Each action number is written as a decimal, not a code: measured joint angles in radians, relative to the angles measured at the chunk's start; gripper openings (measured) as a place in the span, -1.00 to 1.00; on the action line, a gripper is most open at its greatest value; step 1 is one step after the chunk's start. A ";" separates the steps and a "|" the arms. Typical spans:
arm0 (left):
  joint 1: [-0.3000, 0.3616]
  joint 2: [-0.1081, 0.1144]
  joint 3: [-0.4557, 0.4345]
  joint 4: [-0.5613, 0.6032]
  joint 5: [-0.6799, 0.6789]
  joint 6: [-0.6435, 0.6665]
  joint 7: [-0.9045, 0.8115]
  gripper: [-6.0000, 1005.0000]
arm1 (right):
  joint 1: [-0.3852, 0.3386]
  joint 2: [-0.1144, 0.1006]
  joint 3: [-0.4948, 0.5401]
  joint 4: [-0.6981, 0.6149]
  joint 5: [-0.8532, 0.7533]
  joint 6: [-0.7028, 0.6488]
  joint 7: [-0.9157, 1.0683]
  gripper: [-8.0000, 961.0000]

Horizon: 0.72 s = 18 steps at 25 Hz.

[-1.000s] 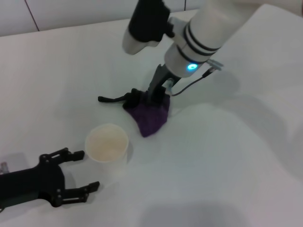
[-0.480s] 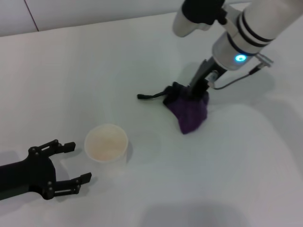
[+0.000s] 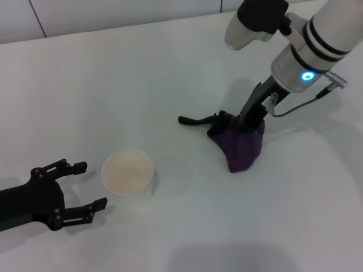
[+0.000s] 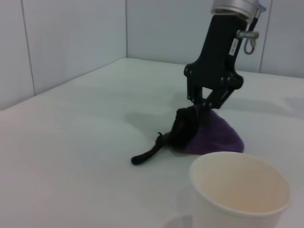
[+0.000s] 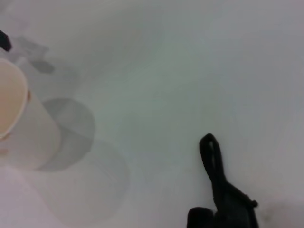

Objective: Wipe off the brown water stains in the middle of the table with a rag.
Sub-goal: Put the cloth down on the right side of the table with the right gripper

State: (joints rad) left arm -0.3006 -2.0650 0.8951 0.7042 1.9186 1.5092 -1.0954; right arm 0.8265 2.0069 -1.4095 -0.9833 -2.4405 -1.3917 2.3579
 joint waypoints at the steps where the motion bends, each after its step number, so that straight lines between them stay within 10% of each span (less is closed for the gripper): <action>1: -0.002 0.000 0.000 0.000 0.000 0.000 -0.001 0.77 | -0.005 0.000 0.003 -0.005 0.004 -0.007 -0.003 -0.79; 9: -0.027 0.000 -0.001 -0.003 0.000 0.000 0.001 0.77 | -0.033 0.004 0.005 -0.006 0.072 -0.019 -0.064 -0.79; 18: -0.035 0.004 -0.001 -0.001 0.006 0.000 -0.015 0.77 | -0.081 0.005 0.028 -0.050 0.152 0.001 -0.112 -0.32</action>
State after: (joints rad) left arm -0.3359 -2.0606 0.8944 0.7031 1.9244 1.5097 -1.1100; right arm 0.7452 2.0118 -1.3817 -1.0330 -2.2886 -1.3909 2.2455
